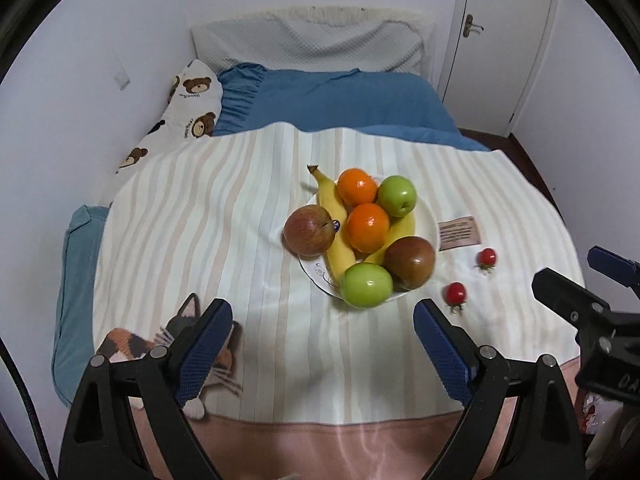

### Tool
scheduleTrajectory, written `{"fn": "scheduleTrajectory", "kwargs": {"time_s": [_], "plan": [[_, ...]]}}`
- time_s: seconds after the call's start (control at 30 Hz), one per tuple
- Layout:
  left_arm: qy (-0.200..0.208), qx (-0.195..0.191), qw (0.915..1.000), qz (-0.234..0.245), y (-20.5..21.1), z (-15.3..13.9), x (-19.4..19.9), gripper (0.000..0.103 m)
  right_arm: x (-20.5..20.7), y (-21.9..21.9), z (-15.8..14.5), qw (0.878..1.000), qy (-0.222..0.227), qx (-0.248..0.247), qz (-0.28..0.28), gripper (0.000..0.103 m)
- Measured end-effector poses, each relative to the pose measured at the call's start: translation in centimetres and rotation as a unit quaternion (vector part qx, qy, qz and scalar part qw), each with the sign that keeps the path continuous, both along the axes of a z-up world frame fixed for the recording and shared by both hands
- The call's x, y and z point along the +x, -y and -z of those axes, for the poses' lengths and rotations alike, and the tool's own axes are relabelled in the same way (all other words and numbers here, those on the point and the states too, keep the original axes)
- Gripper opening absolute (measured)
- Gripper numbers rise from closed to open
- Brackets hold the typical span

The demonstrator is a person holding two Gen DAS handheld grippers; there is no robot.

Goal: Organize fruits
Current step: 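Grasp one red cherry tomato with the left tool while the right tool grasps the other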

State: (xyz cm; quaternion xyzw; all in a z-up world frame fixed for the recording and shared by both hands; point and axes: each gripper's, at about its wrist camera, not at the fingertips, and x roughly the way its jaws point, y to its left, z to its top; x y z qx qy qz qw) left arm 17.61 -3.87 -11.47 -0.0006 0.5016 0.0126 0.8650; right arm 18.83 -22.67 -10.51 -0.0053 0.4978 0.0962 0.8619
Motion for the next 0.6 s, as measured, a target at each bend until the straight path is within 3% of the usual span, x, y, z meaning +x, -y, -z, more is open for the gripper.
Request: {"fn": "scheduleTrajectory", "kwargs": {"time_s": [0.23, 0.43, 0.5, 0.53, 0.57, 0.6], "plan": [[0.023, -0.001, 0.9997, -0.002, 1.1, -3.9, -2.7, 0.093, -4.0, 0.8, -4.6, 0.999, 0.031, 0.025, -0.005, 0.1], [0.014, -0.012, 0.9998, -0.001, 2.7, -4.5, -2.7, 0.093, -4.3, 3.7, -4.1, 0.993, -0.015, 0.117, -0.009, 0.1], [0.003, -0.004, 1.0, 0.003, 3.8, -3.4, -2.1, 0.093, -3.9, 5.9, -3.1, 0.994, -0.014, 0.111, 0.013, 0.093], [-0.006, -0.001, 1.0, 0.006, 4.6, -2.6, -1.6, 0.093, -3.2, 7.3, -2.0, 0.994, -0.025, 0.104, 0.023, 0.077], [-0.015, 0.001, 0.9998, 0.009, 5.4, -1.5, -1.0, 0.093, -2.9, 8.1, -1.2, 0.993, -0.034, 0.106, 0.029, 0.069], [-0.025, 0.0, 0.9996, 0.012, 6.0, -0.6, -0.5, 0.093, -2.0, 9.7, 0.2, 0.991, -0.049, 0.114, 0.041, 0.069]]}}
